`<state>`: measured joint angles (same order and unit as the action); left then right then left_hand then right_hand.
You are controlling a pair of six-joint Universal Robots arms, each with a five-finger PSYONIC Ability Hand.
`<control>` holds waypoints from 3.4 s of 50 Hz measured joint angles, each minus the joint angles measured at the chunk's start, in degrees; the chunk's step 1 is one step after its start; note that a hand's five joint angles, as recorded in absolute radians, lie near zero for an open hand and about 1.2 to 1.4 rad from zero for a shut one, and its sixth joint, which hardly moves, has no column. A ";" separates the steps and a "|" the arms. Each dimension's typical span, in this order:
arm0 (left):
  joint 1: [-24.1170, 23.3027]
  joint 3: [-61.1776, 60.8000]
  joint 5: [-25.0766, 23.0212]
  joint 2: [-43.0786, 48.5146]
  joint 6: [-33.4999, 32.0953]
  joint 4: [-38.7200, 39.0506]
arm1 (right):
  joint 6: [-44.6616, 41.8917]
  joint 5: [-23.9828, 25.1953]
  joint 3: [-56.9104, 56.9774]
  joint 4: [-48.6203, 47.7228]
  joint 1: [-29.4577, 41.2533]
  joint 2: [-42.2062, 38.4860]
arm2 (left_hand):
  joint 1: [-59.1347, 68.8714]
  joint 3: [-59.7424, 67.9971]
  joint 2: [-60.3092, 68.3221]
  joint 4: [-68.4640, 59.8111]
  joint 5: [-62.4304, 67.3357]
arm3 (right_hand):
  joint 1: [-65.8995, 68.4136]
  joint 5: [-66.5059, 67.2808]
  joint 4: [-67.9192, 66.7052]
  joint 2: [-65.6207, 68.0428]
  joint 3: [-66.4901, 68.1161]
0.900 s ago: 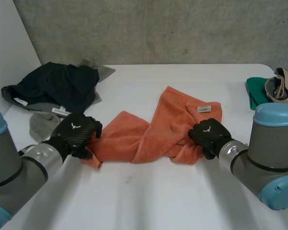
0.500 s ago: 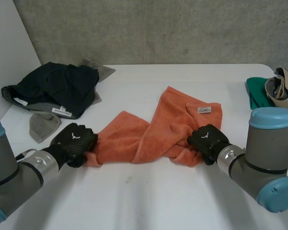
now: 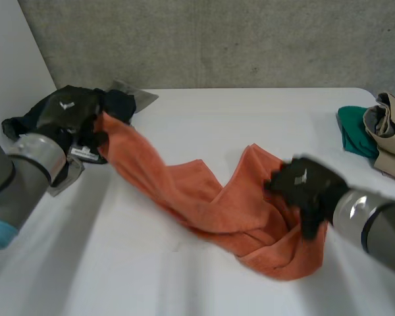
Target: Fold the laundry.
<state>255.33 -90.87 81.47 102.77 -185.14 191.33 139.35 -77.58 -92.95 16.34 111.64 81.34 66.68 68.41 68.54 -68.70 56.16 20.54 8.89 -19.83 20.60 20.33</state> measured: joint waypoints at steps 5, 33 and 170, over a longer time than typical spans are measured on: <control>-1.53 6.27 1.00 -1.49 3.50 -5.79 | 5.92 0.10 6.46 -3.70 -0.69 -1.42 | 0.00 0.03 0.00 -0.01 0.00 | -5.75 -5.81 5.61 -6.77 -6.60; -9.25 8.12 -2.50 -20.12 4.75 -11.97 | -22.21 7.46 50.75 -8.08 -0.29 -51.18 | 0.00 0.04 0.00 -0.03 0.00 | -4.42 -2.76 3.96 -4.62 -4.41; 14.25 -9.92 -5.84 -4.70 -25.25 -26.09 | -22.97 0.60 3.90 1.30 -21.39 -14.26 | 0.00 0.27 0.27 -0.27 0.00 | 44.79 48.22 -48.83 47.26 47.83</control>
<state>269.58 -100.79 75.63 98.07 -210.39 165.24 116.37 -76.98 -89.05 17.64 90.25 67.08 66.68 68.68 68.81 -68.98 56.16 65.33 57.10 -68.66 67.86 68.16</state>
